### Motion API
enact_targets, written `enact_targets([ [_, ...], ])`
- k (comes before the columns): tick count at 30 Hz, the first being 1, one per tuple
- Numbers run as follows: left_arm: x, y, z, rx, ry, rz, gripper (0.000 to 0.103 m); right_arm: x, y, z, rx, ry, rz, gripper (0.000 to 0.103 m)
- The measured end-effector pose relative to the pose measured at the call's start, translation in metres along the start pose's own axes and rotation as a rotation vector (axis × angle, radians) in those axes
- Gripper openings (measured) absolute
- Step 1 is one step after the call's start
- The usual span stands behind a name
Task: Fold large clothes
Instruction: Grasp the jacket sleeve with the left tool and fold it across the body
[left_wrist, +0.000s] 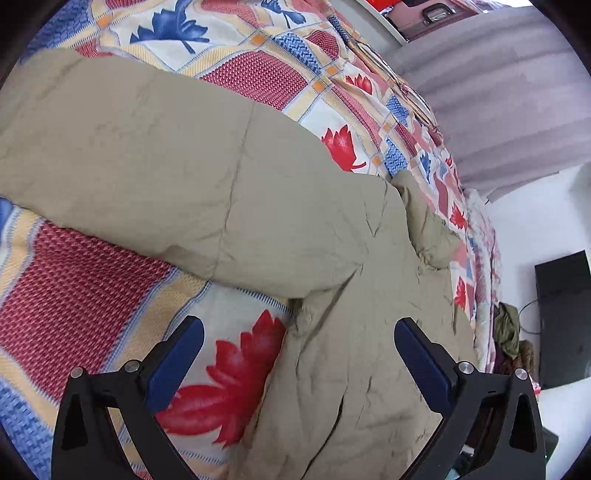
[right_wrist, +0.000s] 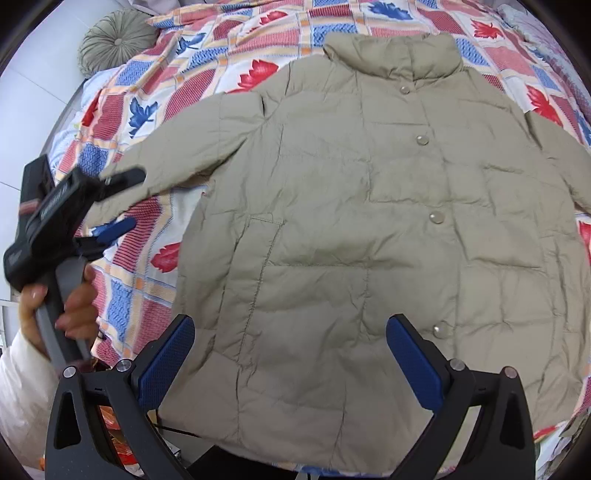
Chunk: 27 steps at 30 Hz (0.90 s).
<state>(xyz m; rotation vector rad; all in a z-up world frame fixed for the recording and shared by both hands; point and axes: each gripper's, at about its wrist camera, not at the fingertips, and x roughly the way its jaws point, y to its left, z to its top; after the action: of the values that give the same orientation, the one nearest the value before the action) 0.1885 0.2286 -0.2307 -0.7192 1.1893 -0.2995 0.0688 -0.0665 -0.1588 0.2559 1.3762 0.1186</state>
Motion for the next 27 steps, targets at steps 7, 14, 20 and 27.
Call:
enact_targets([
  [7, 0.03, 0.014, 0.038, -0.066, -0.075, -0.038, 0.103, 0.035, -0.005, 0.013, -0.001, 0.011, 0.005, 0.103],
  [14, -0.012, 0.056, 0.102, -0.091, -0.24, 0.151, 0.102, 0.044, -0.004, 0.053, -0.003, -0.051, 0.024, 0.103],
  [20, -0.004, 0.09, 0.128, -0.124, -0.18, 0.253, 0.015, 0.063, 0.021, 0.108, -0.016, -0.115, 0.094, 0.103],
  [27, -0.055, 0.048, 0.111, 0.025, -0.294, 0.293, 0.01, 0.106, 0.047, 0.153, 0.049, -0.104, 0.185, 0.009],
])
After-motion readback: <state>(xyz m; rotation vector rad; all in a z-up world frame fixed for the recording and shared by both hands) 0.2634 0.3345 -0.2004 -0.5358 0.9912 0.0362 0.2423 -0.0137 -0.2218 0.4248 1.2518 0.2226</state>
